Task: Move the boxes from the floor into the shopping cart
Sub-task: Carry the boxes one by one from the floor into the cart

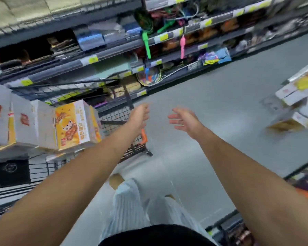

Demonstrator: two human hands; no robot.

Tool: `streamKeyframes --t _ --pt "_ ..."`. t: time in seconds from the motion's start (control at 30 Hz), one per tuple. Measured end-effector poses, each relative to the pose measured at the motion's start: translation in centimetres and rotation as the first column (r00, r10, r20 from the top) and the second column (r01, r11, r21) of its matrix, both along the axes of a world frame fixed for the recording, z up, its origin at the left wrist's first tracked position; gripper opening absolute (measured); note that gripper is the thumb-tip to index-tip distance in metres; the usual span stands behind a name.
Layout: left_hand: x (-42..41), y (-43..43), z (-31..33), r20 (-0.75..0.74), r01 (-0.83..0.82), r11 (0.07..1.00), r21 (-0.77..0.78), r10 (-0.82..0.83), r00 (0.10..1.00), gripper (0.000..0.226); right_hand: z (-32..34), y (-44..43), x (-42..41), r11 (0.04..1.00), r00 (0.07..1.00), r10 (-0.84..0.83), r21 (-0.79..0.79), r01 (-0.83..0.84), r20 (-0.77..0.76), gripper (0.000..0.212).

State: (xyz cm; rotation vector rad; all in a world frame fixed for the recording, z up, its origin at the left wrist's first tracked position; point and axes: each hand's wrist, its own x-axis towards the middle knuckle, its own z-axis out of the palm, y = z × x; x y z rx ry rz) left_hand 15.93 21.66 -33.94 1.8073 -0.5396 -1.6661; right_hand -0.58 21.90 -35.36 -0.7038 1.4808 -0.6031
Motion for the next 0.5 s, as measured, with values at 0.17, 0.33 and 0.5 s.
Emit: streamKeyframes --t 0.17,0.33,0.5 --pt "-10.2 -0.8 1.4 -0.009 0.162 0.986 -0.044 -0.162 0.987 0.017 1.8 1.8 -11.1 0.992 0.992 -0.125 -0.033 0.124 -0.027 0.019" --pt "-19.6 -2.3 2.6 -0.012 0.34 0.939 -0.06 -0.341 0.94 0.024 2.9 2.2 -20.7 0.957 0.958 -0.286 -0.058 0.284 -0.033 0.019" --pt "-29.1 -5.5 2.8 0.004 0.493 0.866 -0.086 -0.495 0.869 0.017 3.1 1.2 -29.4 0.902 0.903 -0.428 -0.082 0.424 -0.038 0.022"
